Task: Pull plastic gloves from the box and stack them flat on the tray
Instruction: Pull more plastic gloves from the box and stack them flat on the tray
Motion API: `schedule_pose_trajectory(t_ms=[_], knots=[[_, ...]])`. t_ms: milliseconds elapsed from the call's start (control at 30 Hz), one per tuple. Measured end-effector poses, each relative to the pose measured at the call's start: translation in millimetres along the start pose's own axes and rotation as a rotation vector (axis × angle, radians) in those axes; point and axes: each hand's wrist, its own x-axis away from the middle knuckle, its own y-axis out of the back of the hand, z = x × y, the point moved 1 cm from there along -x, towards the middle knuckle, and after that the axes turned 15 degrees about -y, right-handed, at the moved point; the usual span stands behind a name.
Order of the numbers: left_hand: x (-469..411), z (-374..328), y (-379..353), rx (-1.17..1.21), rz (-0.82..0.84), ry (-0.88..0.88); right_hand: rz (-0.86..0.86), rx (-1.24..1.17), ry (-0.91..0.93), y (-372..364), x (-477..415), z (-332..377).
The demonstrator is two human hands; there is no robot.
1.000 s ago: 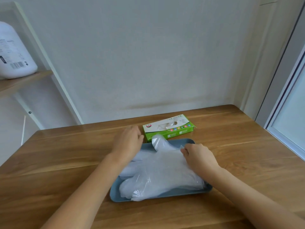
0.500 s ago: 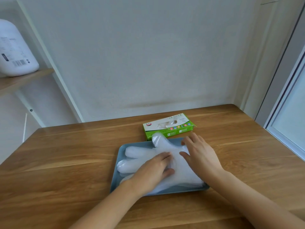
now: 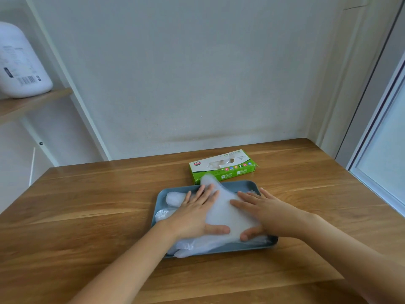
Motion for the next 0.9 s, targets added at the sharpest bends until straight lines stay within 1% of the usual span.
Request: schedule_pose_trajectory(t_ms=[100, 233, 433, 500, 567, 633, 700, 733, 800, 900], knots=[[9.9, 2.4, -2.5, 0.027, 0.019, 0.033, 0.054, 0.007, 0.001, 3.8, 0.1, -3.2], [31.2, 15.2, 1.4, 0.031, 0.076, 0.079, 0.070, 0.007, 0.002, 4.9, -4.1, -6.2], [57.6, 22.2, 33.8, 0.042, 0.254, 0.150, 0.203, -0.048, -0.030, 29.9, -0.9, -7.0], [59.5, 25.9, 48.5, 0.065, 0.288, 0.193, 0.140, -0.164, -0.035, 42.6, -9.5, -8.5], [56.4, 32.7, 63.6, 0.136, 0.220, 0.231, -0.032, -0.289, -0.040, 57.0, -24.0, -9.5], [47.3, 39.9, 78.4, 0.168, 0.048, 0.246, -0.229, -0.415, -0.060, 66.8, -47.4, -13.2], [32.1, 47.1, 87.8, 0.190, -0.151, 0.256, -0.361, -0.520, -0.053, 73.3, -71.5, -14.9], [22.6, 51.2, 89.6, 0.212, -0.234, 0.249, -0.393, -0.544, -0.058, 74.8, -83.7, -15.1], [1.3, 60.0, 88.2, 0.271, -0.328, 0.239, -0.415, -0.550, -0.081, 74.4, -106.6, -12.4], [-27.7, 73.3, 77.6, 0.299, -0.360, 0.225, -0.378, -0.524, -0.106, 65.7, -134.4, -5.4]])
